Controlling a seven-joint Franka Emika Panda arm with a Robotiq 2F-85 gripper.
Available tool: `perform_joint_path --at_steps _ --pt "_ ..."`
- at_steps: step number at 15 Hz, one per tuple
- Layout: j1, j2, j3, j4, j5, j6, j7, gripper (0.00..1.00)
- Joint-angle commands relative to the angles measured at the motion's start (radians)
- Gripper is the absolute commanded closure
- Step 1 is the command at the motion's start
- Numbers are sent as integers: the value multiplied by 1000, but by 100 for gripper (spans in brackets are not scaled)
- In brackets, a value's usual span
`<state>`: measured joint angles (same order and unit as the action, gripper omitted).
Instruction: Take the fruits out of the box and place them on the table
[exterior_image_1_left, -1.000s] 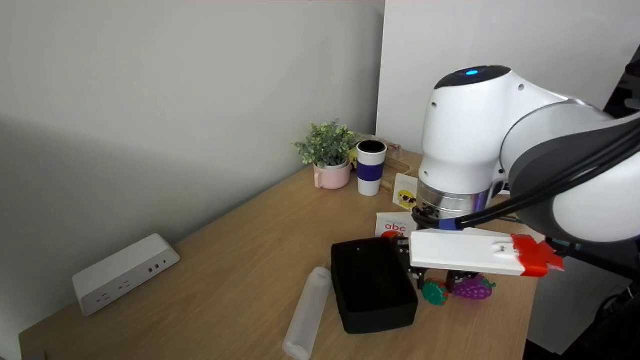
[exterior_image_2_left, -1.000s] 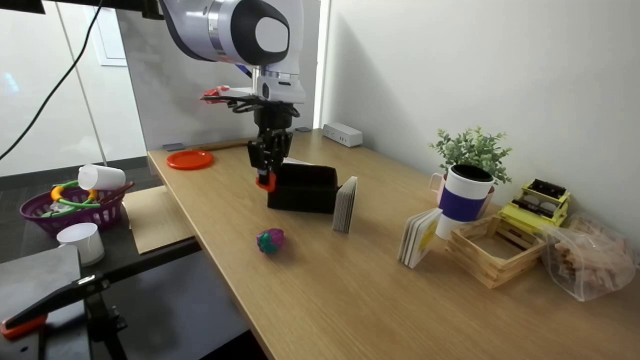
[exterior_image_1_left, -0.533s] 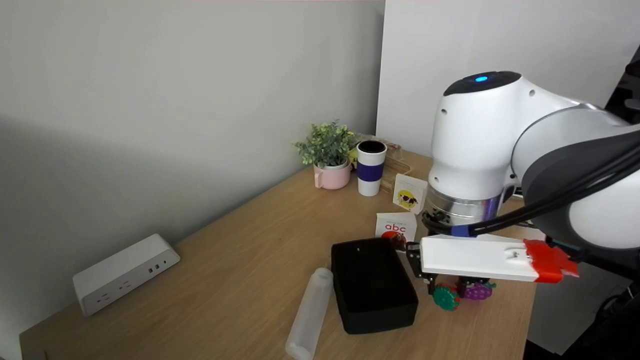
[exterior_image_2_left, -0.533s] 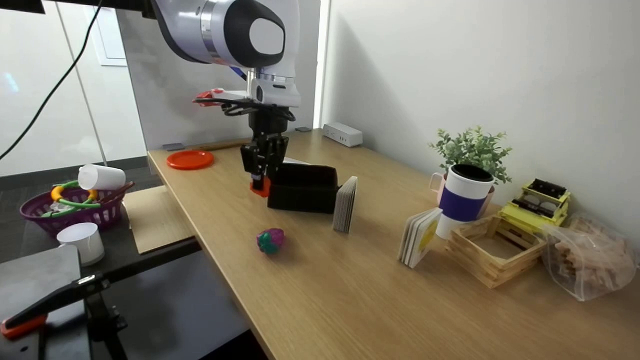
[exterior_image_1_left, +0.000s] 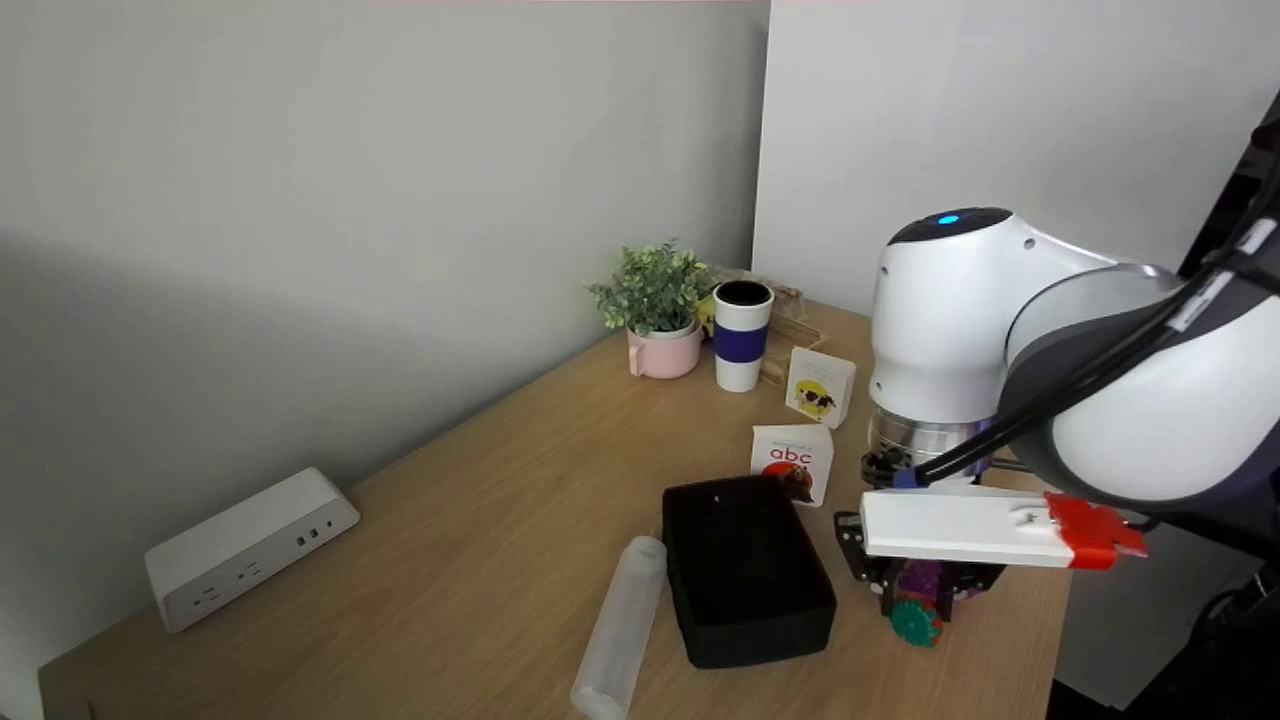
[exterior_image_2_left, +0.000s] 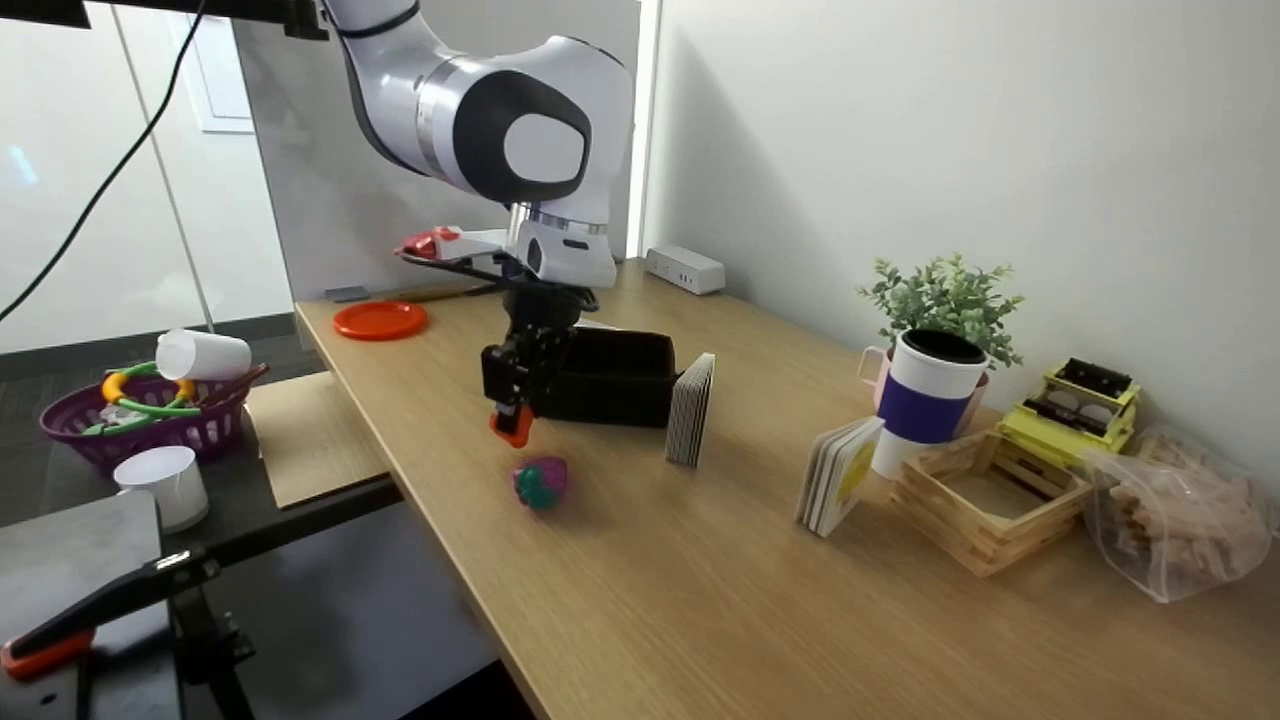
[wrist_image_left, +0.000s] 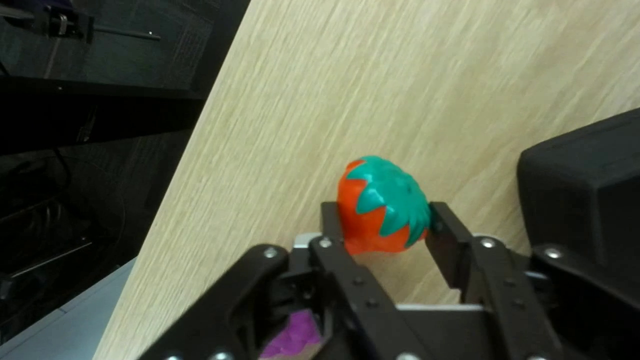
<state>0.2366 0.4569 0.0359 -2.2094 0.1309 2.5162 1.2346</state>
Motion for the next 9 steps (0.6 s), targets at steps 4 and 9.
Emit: perform_joint_path --at_steps 4,9 --pt "-45 114 16 95 48 -11 -133 79" --pt "-20 103 2 114 34 -16 -120 22"
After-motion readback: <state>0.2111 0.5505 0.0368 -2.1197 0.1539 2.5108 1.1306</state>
